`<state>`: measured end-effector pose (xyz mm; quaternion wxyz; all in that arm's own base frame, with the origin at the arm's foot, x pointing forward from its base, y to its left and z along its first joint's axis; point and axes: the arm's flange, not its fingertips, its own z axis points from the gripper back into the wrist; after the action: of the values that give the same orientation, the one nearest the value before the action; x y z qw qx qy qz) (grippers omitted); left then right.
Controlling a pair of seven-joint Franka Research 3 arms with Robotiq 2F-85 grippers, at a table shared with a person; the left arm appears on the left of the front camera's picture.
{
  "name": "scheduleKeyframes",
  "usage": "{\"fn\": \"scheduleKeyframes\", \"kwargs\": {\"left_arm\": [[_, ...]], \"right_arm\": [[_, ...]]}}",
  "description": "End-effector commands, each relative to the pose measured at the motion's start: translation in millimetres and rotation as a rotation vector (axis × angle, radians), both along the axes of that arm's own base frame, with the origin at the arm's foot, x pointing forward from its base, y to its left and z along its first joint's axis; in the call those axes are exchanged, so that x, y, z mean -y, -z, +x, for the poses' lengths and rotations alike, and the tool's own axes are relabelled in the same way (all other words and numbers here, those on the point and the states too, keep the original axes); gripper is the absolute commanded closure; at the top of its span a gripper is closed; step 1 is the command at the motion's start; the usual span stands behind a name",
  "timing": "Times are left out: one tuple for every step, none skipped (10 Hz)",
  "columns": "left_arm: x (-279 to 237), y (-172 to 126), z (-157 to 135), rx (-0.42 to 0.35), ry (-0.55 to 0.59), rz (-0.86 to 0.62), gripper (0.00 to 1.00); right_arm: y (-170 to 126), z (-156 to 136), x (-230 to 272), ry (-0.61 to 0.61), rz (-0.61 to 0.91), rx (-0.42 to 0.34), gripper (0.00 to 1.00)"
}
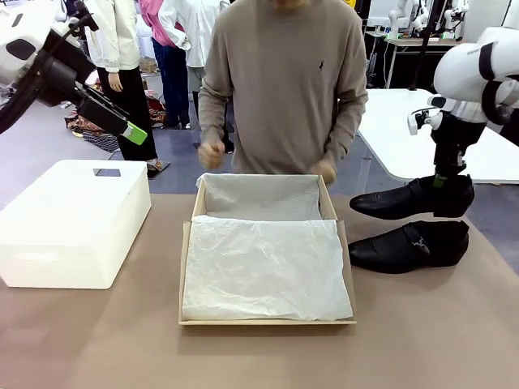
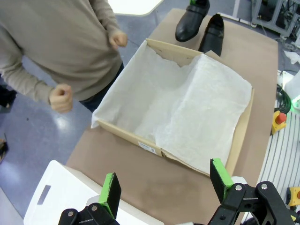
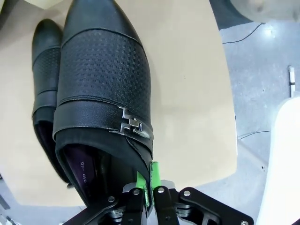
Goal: Pack the shoes into the box.
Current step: Place one shoe of the Shoes into the Shoes Box.
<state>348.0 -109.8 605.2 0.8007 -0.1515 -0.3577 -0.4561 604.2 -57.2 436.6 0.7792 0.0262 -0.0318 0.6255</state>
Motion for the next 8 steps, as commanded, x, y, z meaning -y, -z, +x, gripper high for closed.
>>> {"fn": "scheduleKeyframes", "kwargs": {"left_arm": [[-1,0,0,-0.003,0.011,-0.012,0.0],[-1,0,0,-0.003,0.011,-0.012,0.0],[-1,0,0,-0.003,0.011,-0.012,0.0],[-1,0,0,-0.003,0.011,-0.012,0.0],[-1,0,0,-0.003,0.011,-0.012,0.0],[-1,0,0,-0.003,0.011,-0.012,0.0],[-1,0,0,-0.003,0.011,-0.012,0.0],[-1,0,0,-0.003,0.011,-0.012,0.0]], "right_arm": [[-24,-1,2,0.007,-0.049,-0.024,1.0],[-32,-3,0,0.003,-0.056,-0.052,1.0],[-37,-7,-2,0.008,-0.052,-0.067,1.0],[-20,-4,1,-0.011,-0.024,-0.018,1.0],[-20,-4,1,-0.011,-0.024,-0.018,1.0],[-20,-4,1,-0.011,-0.024,-0.018,1.0],[-20,-4,1,-0.011,-0.024,-0.018,1.0],[-20,-4,1,-0.011,-0.024,-0.018,1.0]]}}
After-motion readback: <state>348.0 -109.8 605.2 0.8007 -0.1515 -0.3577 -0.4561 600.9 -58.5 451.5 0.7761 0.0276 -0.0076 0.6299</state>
